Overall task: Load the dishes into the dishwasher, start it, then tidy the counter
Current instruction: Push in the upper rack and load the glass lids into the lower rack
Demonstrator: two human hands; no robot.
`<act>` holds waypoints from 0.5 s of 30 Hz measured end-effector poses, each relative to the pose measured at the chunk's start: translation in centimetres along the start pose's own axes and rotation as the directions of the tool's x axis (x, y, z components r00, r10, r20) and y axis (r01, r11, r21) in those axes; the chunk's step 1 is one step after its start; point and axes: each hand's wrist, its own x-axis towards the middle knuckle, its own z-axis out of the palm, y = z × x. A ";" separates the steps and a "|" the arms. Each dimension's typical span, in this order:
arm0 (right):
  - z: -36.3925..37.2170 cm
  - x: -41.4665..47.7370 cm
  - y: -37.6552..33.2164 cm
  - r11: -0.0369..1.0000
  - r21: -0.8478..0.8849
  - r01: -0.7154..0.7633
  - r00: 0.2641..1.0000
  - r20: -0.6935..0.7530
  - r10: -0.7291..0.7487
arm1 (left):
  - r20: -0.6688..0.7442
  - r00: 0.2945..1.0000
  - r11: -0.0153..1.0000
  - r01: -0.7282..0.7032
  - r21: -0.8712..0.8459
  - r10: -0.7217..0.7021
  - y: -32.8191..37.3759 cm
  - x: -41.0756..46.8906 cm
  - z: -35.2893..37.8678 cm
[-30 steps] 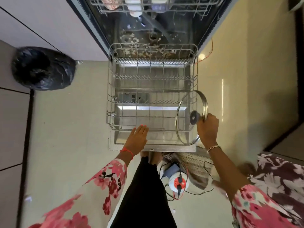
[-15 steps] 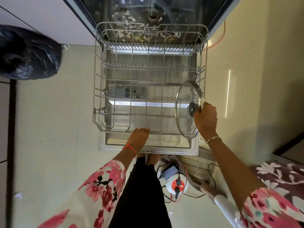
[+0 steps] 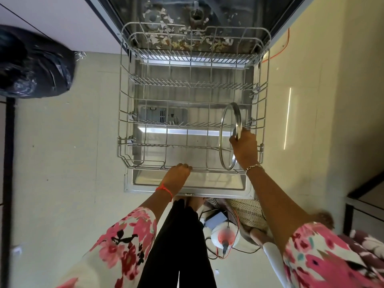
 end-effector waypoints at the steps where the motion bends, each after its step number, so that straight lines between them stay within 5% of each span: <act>1: 0.3 -0.2 0.2 1.000 -0.001 -0.011 1.000 0.015 0.011 | -0.001 1.000 1.000 -0.005 -0.006 0.005 -0.1 -0.1 -0.1; 8: -2.2 -3.2 -1.4 0.990 0.133 -0.041 0.998 0.056 0.034 | 0.024 0.999 0.999 -0.039 0.028 0.039 -1.5 -2.7 -1.9; 15: -7.9 -9.8 -7.9 0.998 -0.048 0.048 0.980 0.197 -0.037 | -0.021 0.996 0.994 0.084 -0.076 -0.086 -2.7 -10.9 -10.9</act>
